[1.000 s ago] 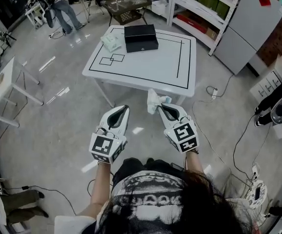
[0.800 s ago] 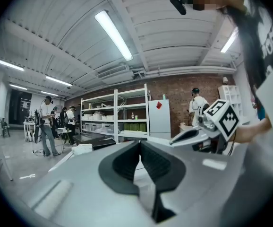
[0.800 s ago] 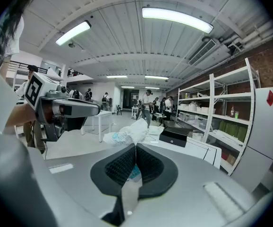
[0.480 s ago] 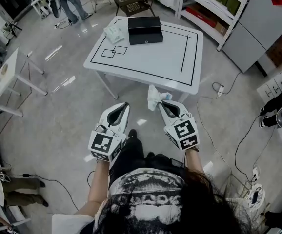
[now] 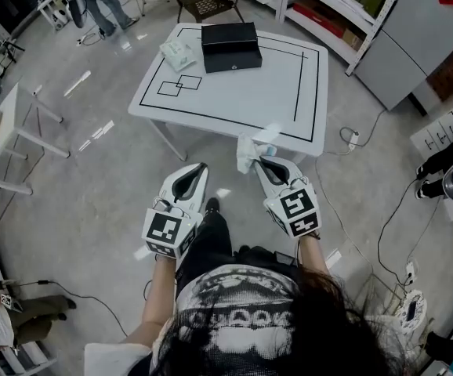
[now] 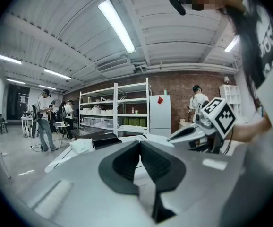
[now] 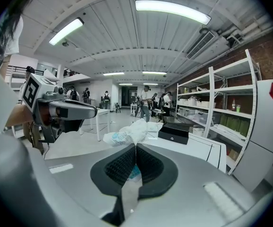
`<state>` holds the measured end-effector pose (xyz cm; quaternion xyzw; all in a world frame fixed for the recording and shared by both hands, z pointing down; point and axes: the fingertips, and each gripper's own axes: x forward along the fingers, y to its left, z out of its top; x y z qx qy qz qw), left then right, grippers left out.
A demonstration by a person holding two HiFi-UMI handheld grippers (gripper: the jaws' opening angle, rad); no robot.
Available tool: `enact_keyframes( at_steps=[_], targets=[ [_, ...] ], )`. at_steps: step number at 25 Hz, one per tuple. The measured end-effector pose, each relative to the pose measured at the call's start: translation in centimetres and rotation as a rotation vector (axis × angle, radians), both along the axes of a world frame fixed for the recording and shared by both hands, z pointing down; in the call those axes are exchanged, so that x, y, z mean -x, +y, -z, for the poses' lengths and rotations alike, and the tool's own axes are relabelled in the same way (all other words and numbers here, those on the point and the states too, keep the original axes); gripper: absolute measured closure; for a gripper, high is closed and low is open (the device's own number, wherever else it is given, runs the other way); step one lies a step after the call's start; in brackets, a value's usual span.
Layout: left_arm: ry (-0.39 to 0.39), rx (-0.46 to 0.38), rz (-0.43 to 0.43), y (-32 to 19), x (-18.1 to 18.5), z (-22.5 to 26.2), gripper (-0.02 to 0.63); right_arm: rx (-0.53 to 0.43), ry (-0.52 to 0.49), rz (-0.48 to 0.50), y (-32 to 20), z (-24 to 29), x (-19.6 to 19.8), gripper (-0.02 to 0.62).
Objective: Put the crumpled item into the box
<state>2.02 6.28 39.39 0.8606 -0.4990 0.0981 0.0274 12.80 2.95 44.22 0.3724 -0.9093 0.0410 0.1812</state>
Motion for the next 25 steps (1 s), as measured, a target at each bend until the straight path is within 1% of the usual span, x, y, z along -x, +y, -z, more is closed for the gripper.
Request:
enact_keyframes(
  at_steps=[5, 15, 21, 25],
  targets=[
    [0.010, 0.009, -0.020, -4.5, 3.3, -0.1, 0.606, 0.018, 0.013, -0.016, -4.0, -0.1, 3.2, 0.586],
    [0.029, 0.021, -0.057, -13.6, 11.1, 0.1, 0.606, 0.052, 0.040, -0.047, -12.0, -0.1, 11.0, 0.587],
    [0.040, 0.039, -0.079, -17.9, 15.0, -0.7, 0.606, 0.068, 0.054, -0.070, -15.6, -0.6, 14.7, 0.586],
    [0.046, 0.048, -0.104, -20.0, 16.9, -1.2, 0.606, 0.072, 0.064, -0.091, -17.5, -0.7, 16.4, 0.586]
  ],
)
